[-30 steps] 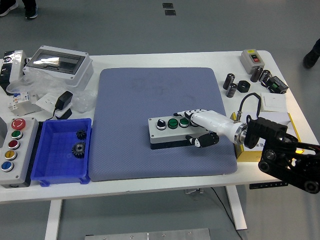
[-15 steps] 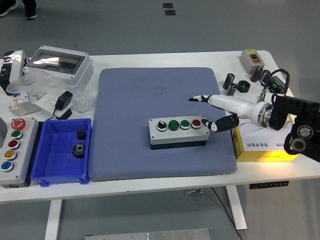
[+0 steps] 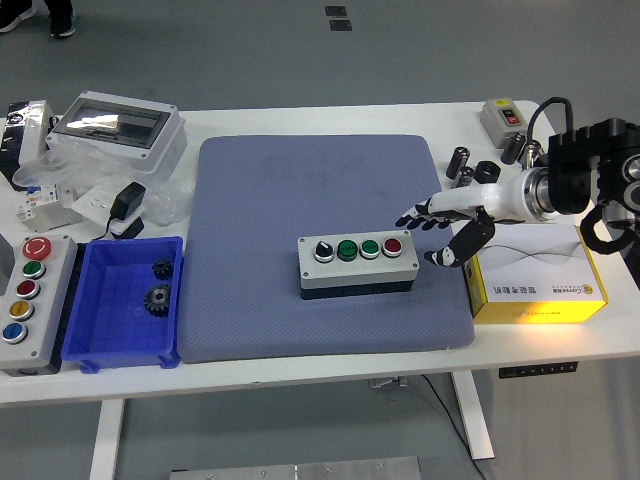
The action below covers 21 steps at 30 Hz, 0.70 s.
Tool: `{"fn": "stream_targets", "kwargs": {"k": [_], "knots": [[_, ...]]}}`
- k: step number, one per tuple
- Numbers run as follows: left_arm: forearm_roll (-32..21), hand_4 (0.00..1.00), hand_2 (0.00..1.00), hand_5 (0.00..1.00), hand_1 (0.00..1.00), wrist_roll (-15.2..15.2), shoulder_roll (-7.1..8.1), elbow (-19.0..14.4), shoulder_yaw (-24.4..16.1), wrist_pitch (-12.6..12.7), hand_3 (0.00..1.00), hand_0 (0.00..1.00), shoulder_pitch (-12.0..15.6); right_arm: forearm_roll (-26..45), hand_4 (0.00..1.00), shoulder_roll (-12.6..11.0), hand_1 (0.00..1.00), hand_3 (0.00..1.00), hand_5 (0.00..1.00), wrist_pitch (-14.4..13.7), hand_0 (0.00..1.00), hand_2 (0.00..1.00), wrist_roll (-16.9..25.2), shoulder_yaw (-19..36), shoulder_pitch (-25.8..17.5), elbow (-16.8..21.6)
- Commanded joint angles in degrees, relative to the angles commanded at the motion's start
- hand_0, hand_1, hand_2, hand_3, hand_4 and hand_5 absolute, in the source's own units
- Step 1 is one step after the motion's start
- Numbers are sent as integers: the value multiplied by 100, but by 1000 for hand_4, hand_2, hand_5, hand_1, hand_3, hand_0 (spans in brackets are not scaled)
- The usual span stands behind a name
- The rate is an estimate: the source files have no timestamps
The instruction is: Pick up the button,place it on the desk,press the button,press the button
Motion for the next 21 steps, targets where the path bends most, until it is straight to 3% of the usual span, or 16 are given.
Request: {"fn": "stream_targets", "kwargs": {"k": [2, 3, 8, 9, 21], "knots": [[3, 709, 628, 305, 663, 3, 0, -2, -4, 0, 672, 728, 1, 15, 401, 42, 662, 998, 147, 54, 470, 745, -43, -49, 48, -5], [4, 707, 628, 306, 663, 4, -1, -2, -5, 0, 671, 728, 1, 17, 311, 63, 258, 972, 191, 67, 105, 538, -55, -72, 67, -11], [10, 707, 628, 306, 663, 14, -8, -7, -11, -5, 671, 728, -8, -79, 311, 195, 258, 972, 191, 37, 105, 538, -74, -119, 113, -151], [11, 701, 627, 308, 663, 16, -9, -8, -12, -6, 669, 728, -11, -99, 225, 221, 158, 958, 167, 27, 45, 343, -74, -125, 117, -191], [33, 678, 622, 282, 663, 9, -14, -9, -31, -13, 665, 727, -37, -253, 168, 442, 127, 925, 101, -96, 24, 289, -63, -355, 67, -574]]}}
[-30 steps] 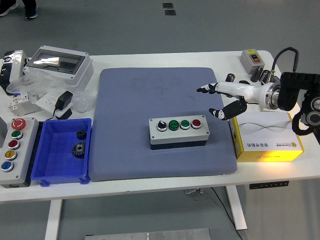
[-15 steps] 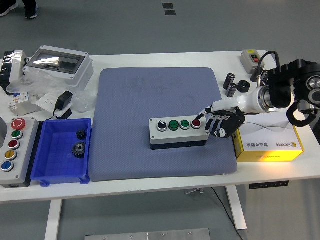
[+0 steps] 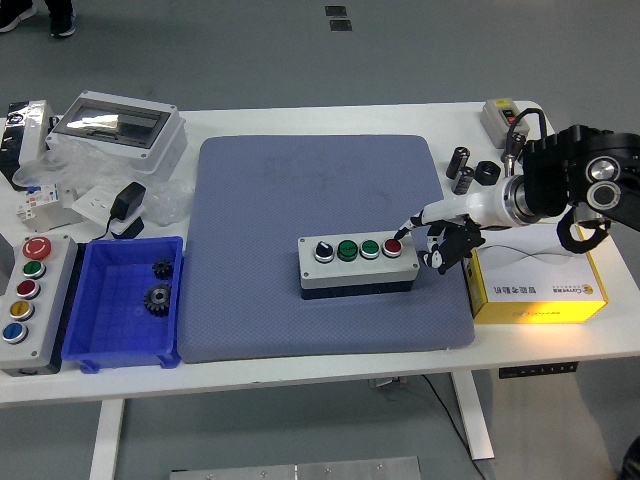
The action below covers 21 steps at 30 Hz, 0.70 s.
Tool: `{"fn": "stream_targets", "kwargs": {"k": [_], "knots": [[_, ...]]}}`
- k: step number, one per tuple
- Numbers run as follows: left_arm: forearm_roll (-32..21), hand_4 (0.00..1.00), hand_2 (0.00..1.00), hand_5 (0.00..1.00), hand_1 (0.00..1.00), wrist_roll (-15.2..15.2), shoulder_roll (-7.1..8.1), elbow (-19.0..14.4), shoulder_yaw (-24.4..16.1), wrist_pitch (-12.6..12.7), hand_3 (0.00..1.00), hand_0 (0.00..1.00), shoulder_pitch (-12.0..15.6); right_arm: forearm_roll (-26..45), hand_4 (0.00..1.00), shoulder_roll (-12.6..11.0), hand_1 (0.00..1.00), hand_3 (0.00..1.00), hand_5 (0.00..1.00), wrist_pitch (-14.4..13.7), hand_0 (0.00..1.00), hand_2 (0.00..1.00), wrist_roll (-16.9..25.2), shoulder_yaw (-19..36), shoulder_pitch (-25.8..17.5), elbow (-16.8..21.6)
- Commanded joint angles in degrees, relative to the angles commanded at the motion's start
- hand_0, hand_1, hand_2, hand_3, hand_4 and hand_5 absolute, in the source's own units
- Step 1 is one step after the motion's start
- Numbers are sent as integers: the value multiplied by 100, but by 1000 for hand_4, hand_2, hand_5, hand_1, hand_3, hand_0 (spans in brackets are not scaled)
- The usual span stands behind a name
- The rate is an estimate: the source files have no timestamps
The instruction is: Pick up the button,place it on the desk,press the button,press the button
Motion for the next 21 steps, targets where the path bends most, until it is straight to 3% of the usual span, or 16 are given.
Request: {"fn": "stream_targets", "kwargs": {"k": [21], "knots": [[2, 665, 619, 279, 661, -24, -10, 1, -7, -13, 660, 727, 0, -110, 166, 173, 121, 914, 108, -162, 16, 279, 52, -213, -1, -60]]}}
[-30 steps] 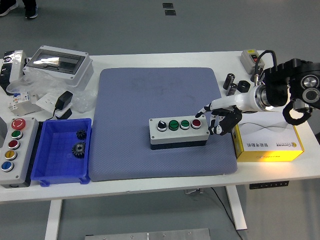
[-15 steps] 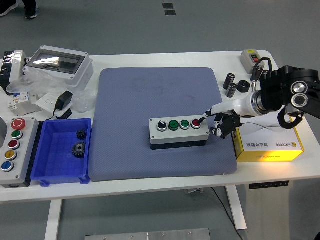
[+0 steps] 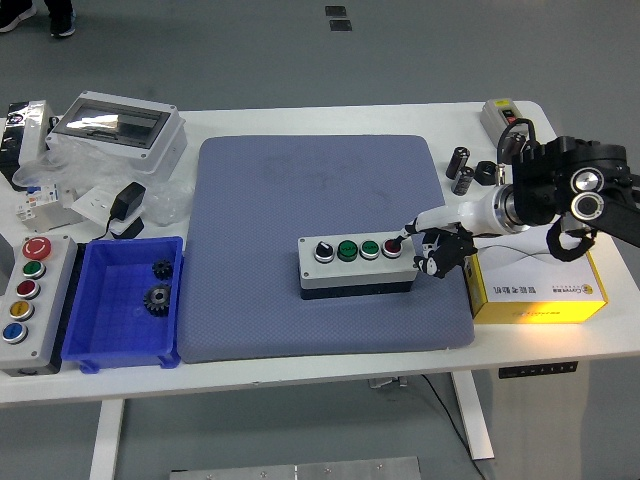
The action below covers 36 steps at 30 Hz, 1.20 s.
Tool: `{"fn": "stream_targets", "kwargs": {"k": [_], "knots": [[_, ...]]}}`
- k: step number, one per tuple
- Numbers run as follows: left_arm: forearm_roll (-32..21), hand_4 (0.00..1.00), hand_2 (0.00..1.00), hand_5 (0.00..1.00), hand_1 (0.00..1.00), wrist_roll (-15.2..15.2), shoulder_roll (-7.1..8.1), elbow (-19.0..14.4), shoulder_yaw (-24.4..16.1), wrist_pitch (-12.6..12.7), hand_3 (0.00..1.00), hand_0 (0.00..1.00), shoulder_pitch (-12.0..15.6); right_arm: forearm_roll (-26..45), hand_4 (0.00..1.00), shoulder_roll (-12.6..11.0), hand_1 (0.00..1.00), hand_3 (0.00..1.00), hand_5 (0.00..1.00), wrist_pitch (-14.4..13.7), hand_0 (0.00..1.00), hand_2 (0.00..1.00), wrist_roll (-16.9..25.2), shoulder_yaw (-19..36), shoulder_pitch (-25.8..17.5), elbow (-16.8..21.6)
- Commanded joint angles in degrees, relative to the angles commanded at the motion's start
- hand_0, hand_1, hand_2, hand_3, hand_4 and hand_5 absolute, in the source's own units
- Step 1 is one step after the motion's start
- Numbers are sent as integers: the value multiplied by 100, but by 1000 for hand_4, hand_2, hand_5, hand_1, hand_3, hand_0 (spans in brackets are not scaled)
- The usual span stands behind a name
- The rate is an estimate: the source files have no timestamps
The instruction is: Pick up the button,place it on the desk,press the button,press the button
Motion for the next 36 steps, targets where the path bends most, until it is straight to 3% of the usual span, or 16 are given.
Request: {"fn": "stream_targets", "kwargs": {"k": [8, 16, 19, 24, 26, 27, 32, 33, 36], "knots": [[-53, 663, 618, 278, 662, -22, -11, 5, 27, 8, 660, 727, 12, -51, 166, -26, 119, 905, 108, -122, 18, 278, 88, 18, -46, 29], [-54, 663, 615, 277, 661, -32, -21, 5, 21, 16, 660, 726, 36, 143, 174, -434, 118, 903, 108, 166, 17, 274, 155, 1039, -380, 268], [-52, 663, 615, 277, 661, -26, -28, 4, 20, 19, 660, 726, 46, -233, 174, -429, 118, 903, 108, 37, 17, 274, 202, 1633, -737, 325], [-57, 662, 615, 276, 661, -35, -66, 11, 33, 22, 659, 727, 63, -1050, 178, 103, 117, 901, 106, -642, 17, 272, 722, 2699, -1539, 404], [-92, 662, 615, 276, 661, -46, -90, 18, 67, 22, 659, 727, 78, -1361, 178, 423, 117, 901, 106, -1023, 17, 272, 1035, 3146, -1943, 407], [-110, 660, 615, 272, 661, -51, -100, 22, 81, 25, 660, 727, 84, -1487, 230, 591, 121, 885, 158, -1239, 30, 281, 1207, 3387, -2160, 392], [-69, 660, 615, 272, 661, -65, -97, 28, 61, 24, 660, 727, 94, -1398, 230, 1298, 121, 885, 158, -2194, 30, 281, 2006, 4422, -3074, 242], [-50, 660, 614, 272, 661, -66, -92, 29, 51, 21, 660, 727, 93, -1340, 466, 1411, 169, 890, 328, -2358, 53, 405, 2149, 4586, -3231, 221], [-22, 660, 614, 272, 661, -99, -79, 45, 47, 7, 660, 727, 79, -1095, 466, 1754, 169, 890, 328, -2867, 53, 405, 2609, 5077, -3761, 172]]}}
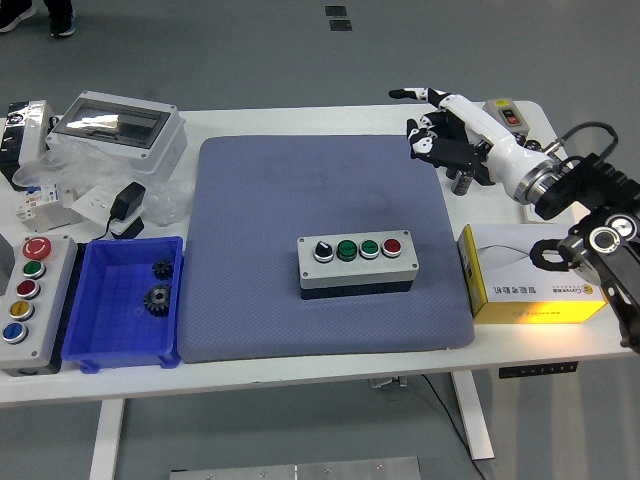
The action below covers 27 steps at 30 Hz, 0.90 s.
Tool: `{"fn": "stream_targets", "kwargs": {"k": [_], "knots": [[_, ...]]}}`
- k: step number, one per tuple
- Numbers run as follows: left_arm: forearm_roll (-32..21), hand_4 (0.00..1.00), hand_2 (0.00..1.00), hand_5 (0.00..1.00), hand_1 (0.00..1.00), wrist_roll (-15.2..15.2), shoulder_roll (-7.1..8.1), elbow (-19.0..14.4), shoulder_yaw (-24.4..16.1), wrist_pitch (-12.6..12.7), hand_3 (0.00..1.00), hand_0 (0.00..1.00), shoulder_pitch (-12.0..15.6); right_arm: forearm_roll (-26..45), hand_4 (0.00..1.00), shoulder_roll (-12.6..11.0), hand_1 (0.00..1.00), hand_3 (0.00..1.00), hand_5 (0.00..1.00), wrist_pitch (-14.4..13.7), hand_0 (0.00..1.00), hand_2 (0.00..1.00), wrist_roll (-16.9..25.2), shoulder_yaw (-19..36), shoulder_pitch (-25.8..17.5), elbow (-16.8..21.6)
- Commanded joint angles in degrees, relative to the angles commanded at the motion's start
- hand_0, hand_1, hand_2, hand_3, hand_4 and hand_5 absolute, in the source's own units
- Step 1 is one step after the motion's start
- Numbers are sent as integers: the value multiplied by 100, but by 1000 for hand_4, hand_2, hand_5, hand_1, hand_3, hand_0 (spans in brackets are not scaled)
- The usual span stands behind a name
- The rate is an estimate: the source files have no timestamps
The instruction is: Pick up the button,place it on the desk,press the button,press the button
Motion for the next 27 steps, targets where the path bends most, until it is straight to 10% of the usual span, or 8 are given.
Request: {"fn": "stream_targets", "kwargs": {"k": [2, 3, 8, 9, 27], "knots": [[29, 660, 614, 272, 661, -5, 5, 3, -12, -11, 660, 727, -9, 121, 466, 123, 169, 890, 328, -269, 53, 405, 255, 257, -309, -45], [39, 658, 614, 272, 661, -8, 8, 5, -15, -15, 660, 726, -14, 158, 515, 153, 310, 827, 329, -373, 171, 569, 351, 351, -441, -63], [23, 658, 614, 272, 661, -49, 16, 20, -4, -21, 660, 726, -32, 377, 515, 237, 310, 827, 329, -636, 171, 569, 654, 542, -1033, -140], [21, 657, 615, 274, 661, -55, 13, 22, -4, -20, 661, 726, -34, 427, 532, 247, 446, 764, 334, -651, 339, 579, 708, 553, -1100, -139], [40, 659, 617, 275, 661, -145, 21, 36, -27, 6, 663, 725, -60, 949, 554, 324, 605, 732, 309, -763, 530, 649, 1220, 670, -1192, -74]]}}
